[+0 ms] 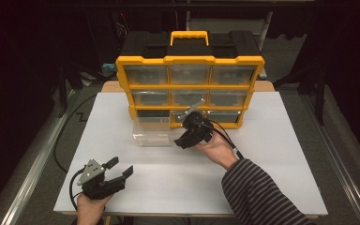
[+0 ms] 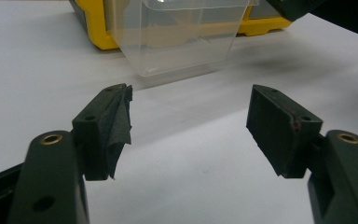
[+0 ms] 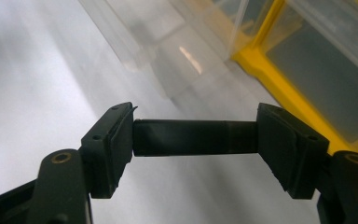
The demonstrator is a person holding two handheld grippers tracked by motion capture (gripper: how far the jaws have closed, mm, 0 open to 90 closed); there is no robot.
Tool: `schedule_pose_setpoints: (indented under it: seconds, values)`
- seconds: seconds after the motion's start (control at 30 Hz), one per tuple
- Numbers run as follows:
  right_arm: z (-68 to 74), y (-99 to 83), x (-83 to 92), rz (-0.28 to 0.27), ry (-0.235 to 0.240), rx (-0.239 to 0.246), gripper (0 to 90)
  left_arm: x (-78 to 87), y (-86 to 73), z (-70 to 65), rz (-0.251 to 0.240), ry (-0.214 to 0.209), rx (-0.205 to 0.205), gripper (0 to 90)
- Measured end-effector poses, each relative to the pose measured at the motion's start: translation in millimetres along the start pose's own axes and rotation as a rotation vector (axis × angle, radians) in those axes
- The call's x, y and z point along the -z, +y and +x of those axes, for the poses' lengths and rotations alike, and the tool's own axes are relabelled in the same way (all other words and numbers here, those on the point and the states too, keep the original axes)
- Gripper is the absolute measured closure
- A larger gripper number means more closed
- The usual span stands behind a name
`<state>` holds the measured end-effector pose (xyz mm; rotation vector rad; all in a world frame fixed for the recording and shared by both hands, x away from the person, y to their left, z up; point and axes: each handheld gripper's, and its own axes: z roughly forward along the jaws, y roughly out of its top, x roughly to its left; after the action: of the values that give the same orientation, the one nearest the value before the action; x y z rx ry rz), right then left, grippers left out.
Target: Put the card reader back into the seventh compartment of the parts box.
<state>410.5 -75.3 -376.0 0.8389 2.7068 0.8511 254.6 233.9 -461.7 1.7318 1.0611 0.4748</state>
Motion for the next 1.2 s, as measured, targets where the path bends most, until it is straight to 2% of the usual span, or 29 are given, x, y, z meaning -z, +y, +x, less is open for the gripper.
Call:
schedule_pose_setpoints:
  seconds: [0.17, 0.5, 1.2]
  values:
    - [0.1, 11.3, 6.5, -0.013, 0.007, 0.009, 30.7, 0.0, 0.0, 0.1, 0.0, 0.0, 0.0, 31.2]
    - [1.6, 29.8, 8.9, -0.027, 0.012, 0.013, 30.7, -0.2, 0.0, 0.2, 0.0, -0.001, 0.0, 31.2]
    - [12.9, 69.8, -3.9, -0.029, 0.04, 0.039, 30.7, -0.2, 0.1, -0.3, 0.0, -0.004, -0.001, 31.3]
